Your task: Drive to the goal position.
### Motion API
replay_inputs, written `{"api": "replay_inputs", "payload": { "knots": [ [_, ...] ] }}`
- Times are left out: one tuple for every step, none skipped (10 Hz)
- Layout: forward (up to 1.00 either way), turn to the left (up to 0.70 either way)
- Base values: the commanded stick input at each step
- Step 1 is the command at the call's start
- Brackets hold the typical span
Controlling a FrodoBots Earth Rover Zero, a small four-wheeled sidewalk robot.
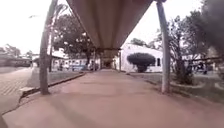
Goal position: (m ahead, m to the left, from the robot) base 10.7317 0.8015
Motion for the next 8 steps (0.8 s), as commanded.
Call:
{"api": "replay_inputs", "payload": {
  "knots": [
    [0.70,0.00],
    [0.70,0.00],
    [0.70,0.00],
    [0.70,0.00],
    [0.70,0.00],
    [0.70,0.00],
    [0.70,0.00],
    [0.70,0.00]
  ]
}}
